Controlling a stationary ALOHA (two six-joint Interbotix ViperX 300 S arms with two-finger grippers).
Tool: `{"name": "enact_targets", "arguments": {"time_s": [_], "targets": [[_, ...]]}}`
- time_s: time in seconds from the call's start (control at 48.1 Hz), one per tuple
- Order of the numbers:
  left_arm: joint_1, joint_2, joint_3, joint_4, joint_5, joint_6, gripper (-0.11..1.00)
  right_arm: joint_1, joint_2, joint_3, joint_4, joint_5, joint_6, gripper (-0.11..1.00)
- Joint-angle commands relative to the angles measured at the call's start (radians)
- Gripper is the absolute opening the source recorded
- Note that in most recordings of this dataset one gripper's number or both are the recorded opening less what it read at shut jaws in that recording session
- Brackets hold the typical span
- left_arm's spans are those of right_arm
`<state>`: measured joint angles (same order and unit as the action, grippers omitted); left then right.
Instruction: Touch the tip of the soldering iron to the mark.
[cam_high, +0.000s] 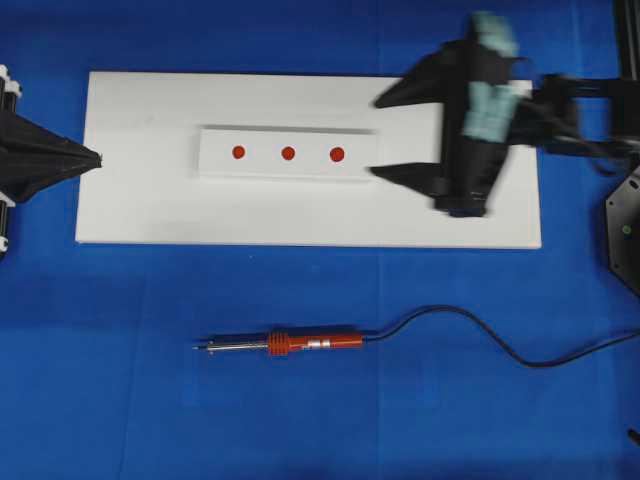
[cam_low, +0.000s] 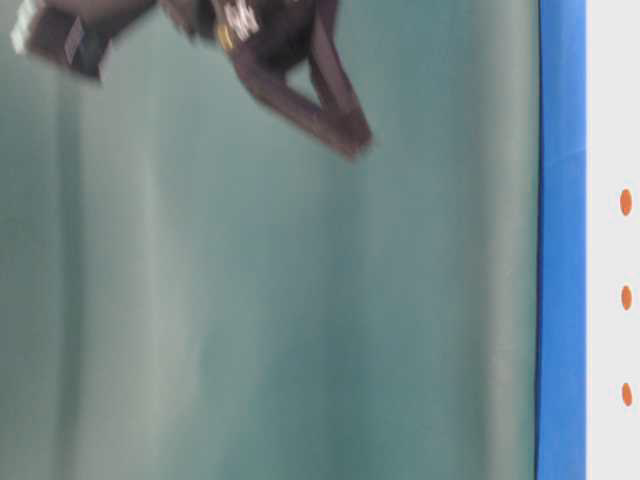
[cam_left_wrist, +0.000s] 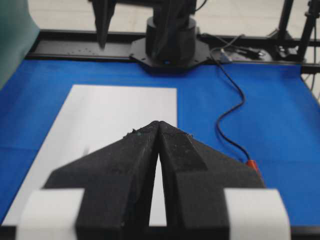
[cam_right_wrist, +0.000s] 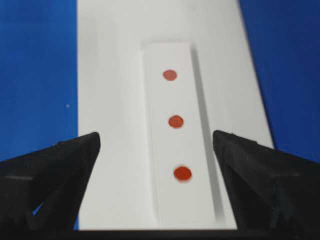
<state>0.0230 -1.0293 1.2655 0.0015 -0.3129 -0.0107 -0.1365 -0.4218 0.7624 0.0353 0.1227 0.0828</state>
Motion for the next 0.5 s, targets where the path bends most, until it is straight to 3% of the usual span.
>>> {"name": "enact_targets", "arguments": {"time_s": [0.0,0.478], "targets": [[0.003,0.003,-0.018,0.000,-0.009,-0.002,0.02,-0.002,-0.101,0.038,-0.003,-0.005,0.003,0.87],[0.003,0.002,-0.018,0.000,-0.011,-0.002,0.02,-0.003,-0.508,0.325,-0.003,-0.006,0.006,0.87]]}}
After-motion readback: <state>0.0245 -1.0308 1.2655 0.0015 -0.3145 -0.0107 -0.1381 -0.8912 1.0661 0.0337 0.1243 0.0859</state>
